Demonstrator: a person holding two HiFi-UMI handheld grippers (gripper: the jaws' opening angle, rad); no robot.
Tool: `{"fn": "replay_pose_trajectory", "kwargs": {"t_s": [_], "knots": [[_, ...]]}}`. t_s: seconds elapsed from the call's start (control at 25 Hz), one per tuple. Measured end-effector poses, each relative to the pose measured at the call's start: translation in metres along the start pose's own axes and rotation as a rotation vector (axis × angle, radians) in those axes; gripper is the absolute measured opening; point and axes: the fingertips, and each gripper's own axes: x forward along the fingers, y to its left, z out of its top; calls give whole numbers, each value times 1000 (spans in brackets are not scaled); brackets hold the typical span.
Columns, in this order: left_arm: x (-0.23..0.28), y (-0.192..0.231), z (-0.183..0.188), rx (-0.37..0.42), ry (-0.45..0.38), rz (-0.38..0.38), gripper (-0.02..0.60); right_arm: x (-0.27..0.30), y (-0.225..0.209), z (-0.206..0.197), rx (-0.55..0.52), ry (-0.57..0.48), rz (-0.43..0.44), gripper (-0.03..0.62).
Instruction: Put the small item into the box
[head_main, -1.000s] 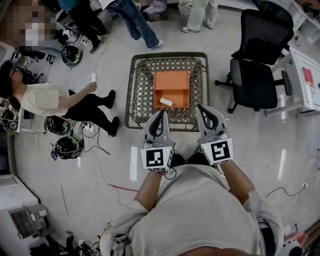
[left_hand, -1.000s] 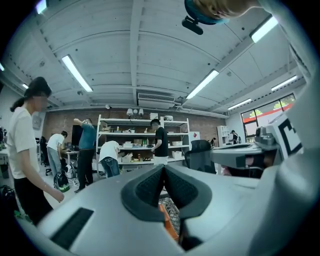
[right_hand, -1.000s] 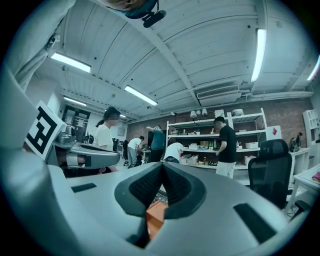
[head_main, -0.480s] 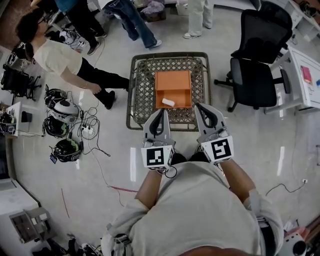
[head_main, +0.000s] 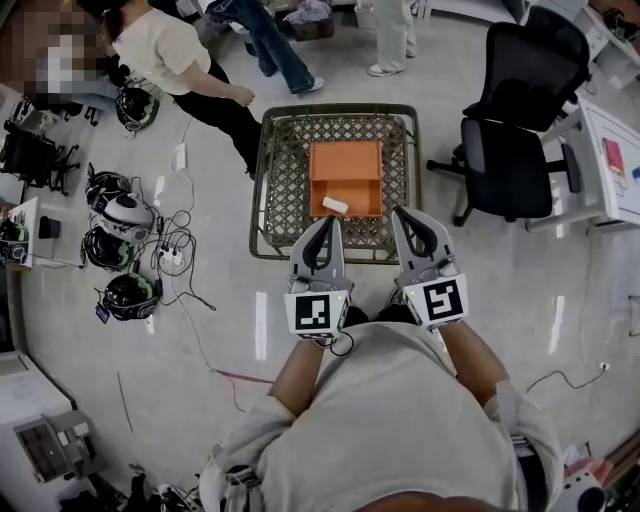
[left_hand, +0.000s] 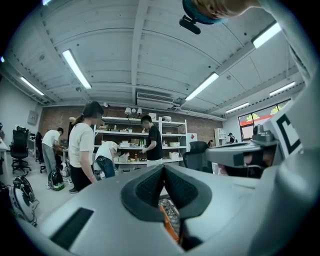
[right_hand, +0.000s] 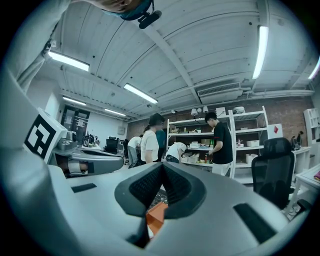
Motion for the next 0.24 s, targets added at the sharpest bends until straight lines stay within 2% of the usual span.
{"fn": "replay_pose_trajectory", "kwargs": {"t_s": [0.24], "knots": [[6, -9, 5, 3, -8, -17, 6, -1, -4, 3, 2, -9, 3, 3]]}}
